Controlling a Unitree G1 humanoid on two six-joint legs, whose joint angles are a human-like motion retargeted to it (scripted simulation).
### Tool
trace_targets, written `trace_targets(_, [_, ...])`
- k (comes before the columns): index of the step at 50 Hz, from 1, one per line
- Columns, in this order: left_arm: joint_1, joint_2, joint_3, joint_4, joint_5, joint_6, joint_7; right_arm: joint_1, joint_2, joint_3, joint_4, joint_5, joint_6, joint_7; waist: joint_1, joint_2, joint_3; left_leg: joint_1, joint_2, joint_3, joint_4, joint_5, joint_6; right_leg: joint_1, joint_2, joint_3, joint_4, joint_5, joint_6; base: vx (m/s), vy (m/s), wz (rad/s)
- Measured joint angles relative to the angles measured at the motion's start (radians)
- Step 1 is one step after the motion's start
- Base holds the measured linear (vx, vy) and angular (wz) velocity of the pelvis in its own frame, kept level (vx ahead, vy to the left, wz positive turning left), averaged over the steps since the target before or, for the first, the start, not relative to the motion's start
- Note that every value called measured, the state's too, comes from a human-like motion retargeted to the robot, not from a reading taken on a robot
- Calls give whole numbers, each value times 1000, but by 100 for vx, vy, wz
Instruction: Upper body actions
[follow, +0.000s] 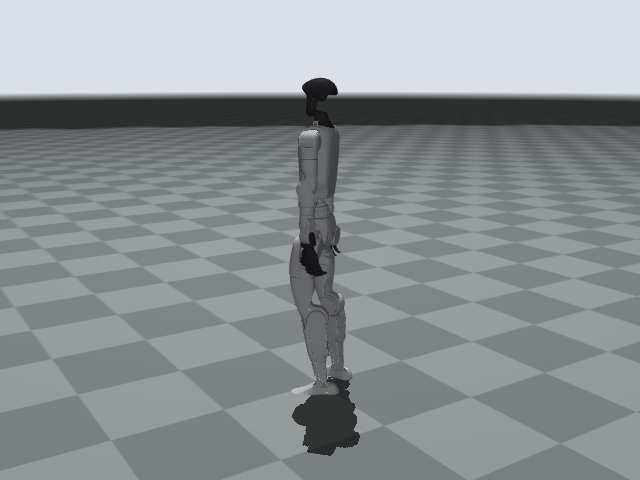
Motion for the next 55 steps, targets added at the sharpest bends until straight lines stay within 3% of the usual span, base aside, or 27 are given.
trace_targets(15, [-29, -8, 41, 4, -109, 1, -41, 0, 10, -5, 1, 30, -6, 12, -6, 1, -29, -3, 1, -1, 3, -6, -4, -3, -3, -1, 3, -6, 1, 0, 0, 0])
trace_targets(55, [-25, -14, 31, 24, -95, 18, -11, 2, 14, -14, 7, 44, -10, 9, -15, -8, -28, -3, 5, -6, 0, -5, 0, -7, 7, -8, 4, -3, -3, 0, 0, -1])
